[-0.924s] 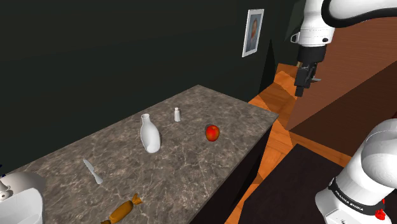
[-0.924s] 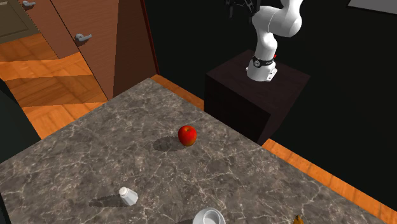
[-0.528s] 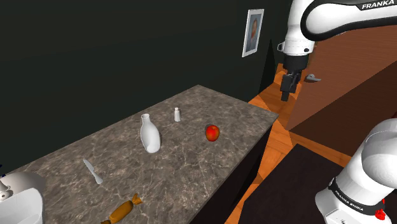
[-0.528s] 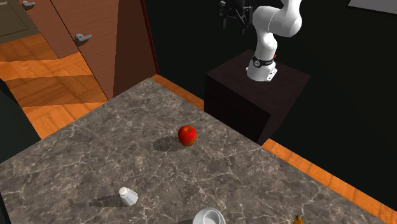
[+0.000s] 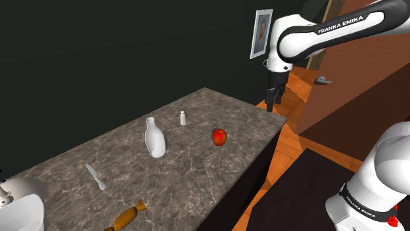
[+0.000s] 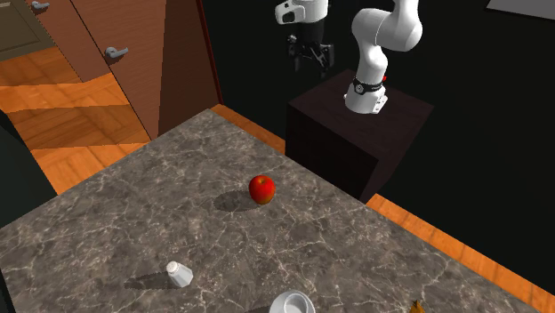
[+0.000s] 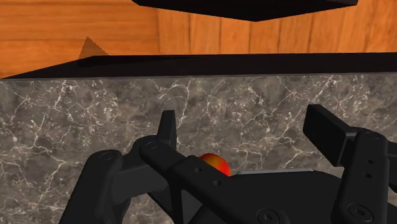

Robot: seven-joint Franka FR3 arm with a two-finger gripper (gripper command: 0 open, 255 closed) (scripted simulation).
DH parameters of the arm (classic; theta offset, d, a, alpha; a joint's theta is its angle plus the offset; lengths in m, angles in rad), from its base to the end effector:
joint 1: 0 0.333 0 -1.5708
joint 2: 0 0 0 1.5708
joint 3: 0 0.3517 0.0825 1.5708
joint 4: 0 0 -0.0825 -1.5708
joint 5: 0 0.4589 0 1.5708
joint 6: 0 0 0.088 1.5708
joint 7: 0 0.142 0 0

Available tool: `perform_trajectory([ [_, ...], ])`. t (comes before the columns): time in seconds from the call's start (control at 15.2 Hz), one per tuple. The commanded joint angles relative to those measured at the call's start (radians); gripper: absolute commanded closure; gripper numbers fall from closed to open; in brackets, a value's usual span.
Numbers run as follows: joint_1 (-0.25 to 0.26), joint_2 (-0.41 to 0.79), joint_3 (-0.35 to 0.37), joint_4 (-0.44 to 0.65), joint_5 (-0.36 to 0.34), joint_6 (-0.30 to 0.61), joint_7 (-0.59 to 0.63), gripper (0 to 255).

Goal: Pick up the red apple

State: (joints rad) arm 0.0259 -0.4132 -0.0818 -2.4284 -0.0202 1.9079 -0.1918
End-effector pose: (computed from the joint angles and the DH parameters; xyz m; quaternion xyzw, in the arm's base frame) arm 0.4557 -0.0272 0.4142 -0.9956 -0.0759 0.0529 0.0135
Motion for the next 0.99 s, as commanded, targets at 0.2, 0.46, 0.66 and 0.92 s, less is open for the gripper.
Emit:
perform_trajectory([
  [0.2,0.017,0.195,-0.004,0.074,0.026,0.13,-0.025,0],
  [0.46,0.029,0.351,-0.002,0.153,0.052,0.21,-0.046,0],
  [0.66,0.035,0.468,0.002,0.226,0.073,0.257,-0.063,0],
  [0.92,0.039,0.623,0.012,0.341,0.099,0.301,-0.083,0],
])
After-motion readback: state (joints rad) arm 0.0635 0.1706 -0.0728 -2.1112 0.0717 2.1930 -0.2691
